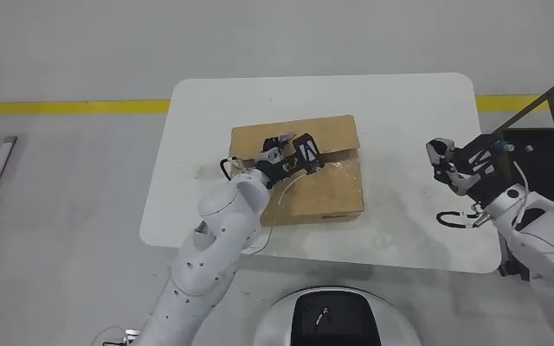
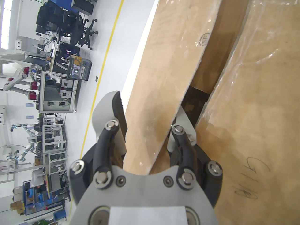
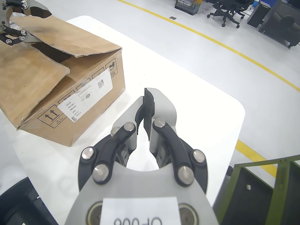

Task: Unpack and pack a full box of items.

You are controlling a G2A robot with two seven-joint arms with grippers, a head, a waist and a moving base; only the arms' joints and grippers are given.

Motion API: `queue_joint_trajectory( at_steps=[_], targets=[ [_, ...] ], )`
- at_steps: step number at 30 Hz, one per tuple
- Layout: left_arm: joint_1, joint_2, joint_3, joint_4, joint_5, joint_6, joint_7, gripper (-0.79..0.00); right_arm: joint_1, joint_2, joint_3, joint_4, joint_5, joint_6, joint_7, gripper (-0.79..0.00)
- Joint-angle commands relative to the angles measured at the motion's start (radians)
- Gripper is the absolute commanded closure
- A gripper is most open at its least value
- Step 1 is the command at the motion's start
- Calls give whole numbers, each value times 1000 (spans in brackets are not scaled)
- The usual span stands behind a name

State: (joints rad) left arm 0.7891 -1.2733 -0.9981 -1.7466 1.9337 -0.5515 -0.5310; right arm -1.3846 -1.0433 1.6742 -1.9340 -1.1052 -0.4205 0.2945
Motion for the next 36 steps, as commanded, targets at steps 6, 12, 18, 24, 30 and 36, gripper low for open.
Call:
queue_joint_trajectory(
  at_steps=[6, 12, 18, 24, 30, 36],
  targets=[
    [21, 0, -4, -42, -1, -26, 3, 0, 13, 0, -11, 3, -1, 3, 3, 0],
    [44, -2, 3, -90, -10, -42, -5, 0, 21, 0, -17, 0, 1, 9, 7, 0],
    [59, -6, 7, -131, -16, -41, -20, -372, 18, 1, -11, -4, 3, 16, 6, 0],
    [4, -16, 14, -92, -16, -27, -10, -785, 5, 2, 4, -8, 4, 18, 3, 0],
    [-121, -34, 46, 3, 25, -12, 44, -785, -12, 3, 22, -12, 5, 15, -1, 0],
    [-259, -62, 94, 180, 54, 28, 93, -785, -26, 4, 36, -19, 6, 16, -1, 0]
  ],
)
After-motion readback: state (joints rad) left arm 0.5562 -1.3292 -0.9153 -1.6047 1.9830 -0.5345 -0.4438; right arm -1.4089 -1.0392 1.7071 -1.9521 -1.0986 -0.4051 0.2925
